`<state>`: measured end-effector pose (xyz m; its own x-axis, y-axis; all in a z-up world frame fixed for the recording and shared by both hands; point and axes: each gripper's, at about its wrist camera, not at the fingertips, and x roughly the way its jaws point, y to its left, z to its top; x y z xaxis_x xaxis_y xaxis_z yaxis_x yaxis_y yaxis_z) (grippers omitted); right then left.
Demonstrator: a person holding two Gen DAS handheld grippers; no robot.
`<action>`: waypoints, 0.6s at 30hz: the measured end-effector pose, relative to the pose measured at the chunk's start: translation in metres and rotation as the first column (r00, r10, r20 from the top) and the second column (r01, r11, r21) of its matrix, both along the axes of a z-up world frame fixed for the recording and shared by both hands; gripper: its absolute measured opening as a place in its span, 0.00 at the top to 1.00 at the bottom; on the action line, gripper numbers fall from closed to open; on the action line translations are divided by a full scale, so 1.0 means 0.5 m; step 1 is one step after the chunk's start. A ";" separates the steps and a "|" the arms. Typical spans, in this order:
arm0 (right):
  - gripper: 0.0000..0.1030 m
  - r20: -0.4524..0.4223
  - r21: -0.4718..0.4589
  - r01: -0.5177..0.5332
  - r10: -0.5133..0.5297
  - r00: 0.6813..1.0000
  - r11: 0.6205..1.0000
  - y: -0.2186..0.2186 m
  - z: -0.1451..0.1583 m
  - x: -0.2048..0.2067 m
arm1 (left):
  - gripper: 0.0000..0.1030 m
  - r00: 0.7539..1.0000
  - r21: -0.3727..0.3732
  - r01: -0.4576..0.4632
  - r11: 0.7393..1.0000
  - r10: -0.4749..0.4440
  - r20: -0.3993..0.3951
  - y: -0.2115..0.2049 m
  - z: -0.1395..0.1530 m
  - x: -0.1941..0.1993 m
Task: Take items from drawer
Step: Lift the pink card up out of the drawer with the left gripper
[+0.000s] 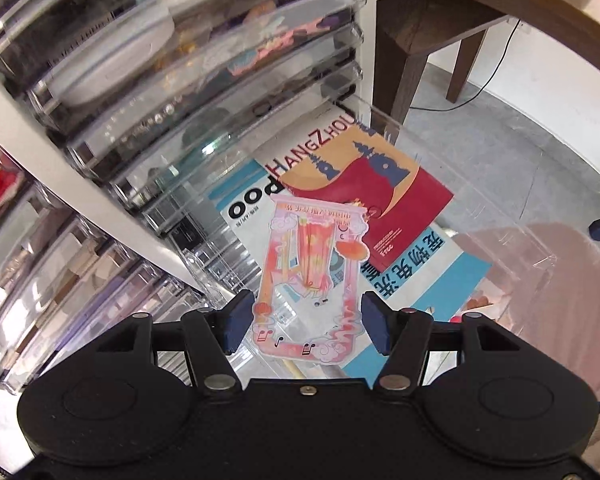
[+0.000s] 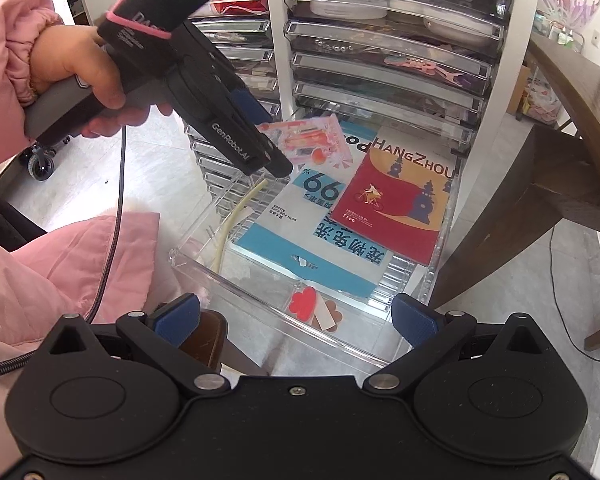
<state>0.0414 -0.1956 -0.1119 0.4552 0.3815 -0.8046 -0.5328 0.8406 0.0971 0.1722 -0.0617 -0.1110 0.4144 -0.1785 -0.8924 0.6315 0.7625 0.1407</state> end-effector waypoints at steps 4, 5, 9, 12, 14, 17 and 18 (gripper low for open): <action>0.00 0.003 0.006 0.000 0.000 1.000 1.000 -0.001 0.002 0.000 | 0.44 0.999 -0.010 0.022 1.000 -0.022 0.050 -0.012 0.041 -0.022; 0.00 0.011 0.018 0.002 -0.002 1.000 1.000 -0.003 0.005 -0.001 | 0.44 0.998 -0.015 0.028 0.999 -0.027 0.062 -0.014 0.053 -0.027; 0.00 0.042 0.064 0.006 -0.009 0.999 0.998 -0.009 0.017 -0.005 | 0.44 0.993 -0.042 0.046 0.998 -0.042 0.112 -0.022 0.109 -0.045; 0.00 0.065 0.098 0.008 -0.015 0.998 0.995 -0.015 0.026 -0.008 | 0.44 0.988 -0.062 0.059 0.996 -0.050 0.146 -0.026 0.149 -0.057; 0.00 0.080 0.121 0.009 -0.019 0.997 0.993 -0.018 0.032 -0.010 | 0.43 0.985 -0.077 0.063 0.995 -0.049 0.166 -0.027 0.175 -0.064; 0.00 0.103 0.155 0.010 -0.026 0.994 0.988 -0.023 0.041 -0.013 | 0.43 0.977 -0.104 0.060 0.993 -0.037 0.211 -0.022 0.217 -0.076; 0.00 0.110 0.167 0.010 -0.029 0.993 0.986 -0.025 0.044 -0.014 | 0.43 0.975 -0.123 0.057 0.991 -0.029 0.220 -0.018 0.235 -0.079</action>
